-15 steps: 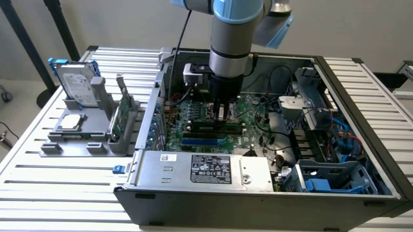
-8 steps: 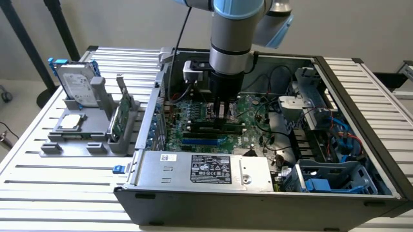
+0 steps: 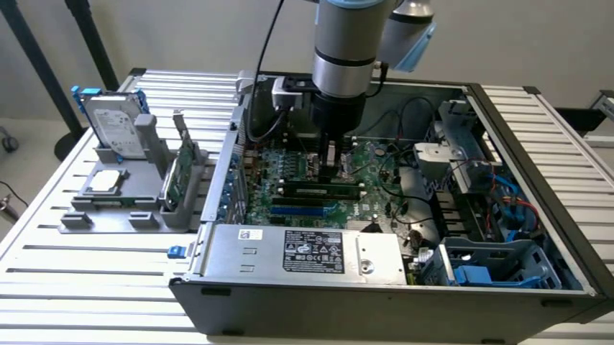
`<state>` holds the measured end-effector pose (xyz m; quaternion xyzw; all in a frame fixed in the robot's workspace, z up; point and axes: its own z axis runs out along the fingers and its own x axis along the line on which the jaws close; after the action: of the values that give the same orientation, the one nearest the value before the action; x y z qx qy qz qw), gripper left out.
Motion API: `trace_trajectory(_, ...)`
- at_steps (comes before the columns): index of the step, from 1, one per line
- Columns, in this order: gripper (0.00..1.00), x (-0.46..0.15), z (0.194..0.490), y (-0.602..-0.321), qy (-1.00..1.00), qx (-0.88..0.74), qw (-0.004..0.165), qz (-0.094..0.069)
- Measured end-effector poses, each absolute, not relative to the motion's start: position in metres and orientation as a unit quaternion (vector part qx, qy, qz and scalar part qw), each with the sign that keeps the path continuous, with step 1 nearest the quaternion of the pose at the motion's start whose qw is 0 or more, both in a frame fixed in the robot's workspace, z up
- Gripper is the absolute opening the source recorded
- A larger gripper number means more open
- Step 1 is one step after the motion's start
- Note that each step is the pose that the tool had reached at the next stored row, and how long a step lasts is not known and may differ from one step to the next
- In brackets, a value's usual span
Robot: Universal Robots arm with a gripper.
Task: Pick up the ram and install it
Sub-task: 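Insert the ram into the slot, then press down the ram until it locks into place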
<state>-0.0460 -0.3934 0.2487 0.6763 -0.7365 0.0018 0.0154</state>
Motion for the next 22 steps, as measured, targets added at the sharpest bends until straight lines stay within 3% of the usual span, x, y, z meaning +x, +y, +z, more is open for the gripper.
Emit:
trace_trajectory(1, 0.20, -0.0460, 0.2487, -0.3934, -0.737, 0.676, 0.015, 0.002)
trace_trajectory(2, 0.20, -0.0460, 0.2487, -0.3934, -0.736, 0.676, 0.015, 0.002)
trace_trajectory(4, 0.11, -0.0460, 0.2487, -0.3934, -0.736, 0.676, 0.015, 0.002)
trace_trajectory(22, 0.11, -0.0461, 0.2458, -0.3934, -0.737, 0.676, 0.015, 0.002)
